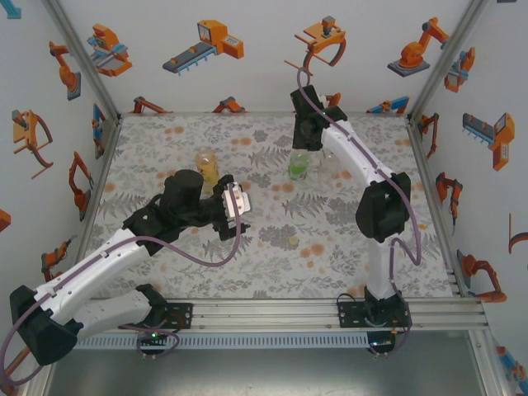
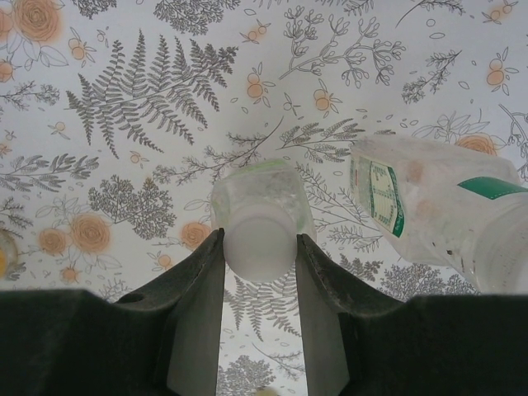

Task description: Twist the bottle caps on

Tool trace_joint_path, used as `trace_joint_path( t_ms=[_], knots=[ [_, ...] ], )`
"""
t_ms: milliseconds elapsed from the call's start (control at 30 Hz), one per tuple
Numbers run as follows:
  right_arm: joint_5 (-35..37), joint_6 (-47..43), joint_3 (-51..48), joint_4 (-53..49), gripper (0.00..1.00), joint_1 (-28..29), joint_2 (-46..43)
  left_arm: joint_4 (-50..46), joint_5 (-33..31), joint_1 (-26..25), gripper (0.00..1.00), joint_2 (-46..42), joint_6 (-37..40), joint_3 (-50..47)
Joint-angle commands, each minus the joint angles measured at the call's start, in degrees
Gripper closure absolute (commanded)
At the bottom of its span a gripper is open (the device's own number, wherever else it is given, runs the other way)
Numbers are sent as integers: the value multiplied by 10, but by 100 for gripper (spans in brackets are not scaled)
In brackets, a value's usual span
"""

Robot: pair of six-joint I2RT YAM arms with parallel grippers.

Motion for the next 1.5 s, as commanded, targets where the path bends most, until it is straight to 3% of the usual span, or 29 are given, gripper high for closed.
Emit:
trace_joint_path(
  t_ms=[0,267,767,1000,1200,1333,1400,1467],
  knots=[
    [-4,-6,32,-30,78,-3,15,12,12,3,22,1,-10,-3],
    [-6,-5,56,-49,57,-2,15,12,12,3,21,1,-10,-2],
    [-8,-10,65,-64,51,0,-26,28,-3,12,21,-15,-25,-7],
    [-32,-52,-17,-4,48,13,-93,98,5,110,19,-56,-97,-27],
    [-81,-104,-160,140,41,40,-164,170,-12,216,19,-89,-170,-52],
    [-117,-119,-272,276,29,62,-205,207,-25,281,18,-102,-213,-66],
    [-131,-118,-310,333,20,73,-216,215,-54,303,14,-105,-234,-68],
    [-156,-118,-340,394,17,84,-219,212,-97,316,11,-103,-258,-64]
  ],
)
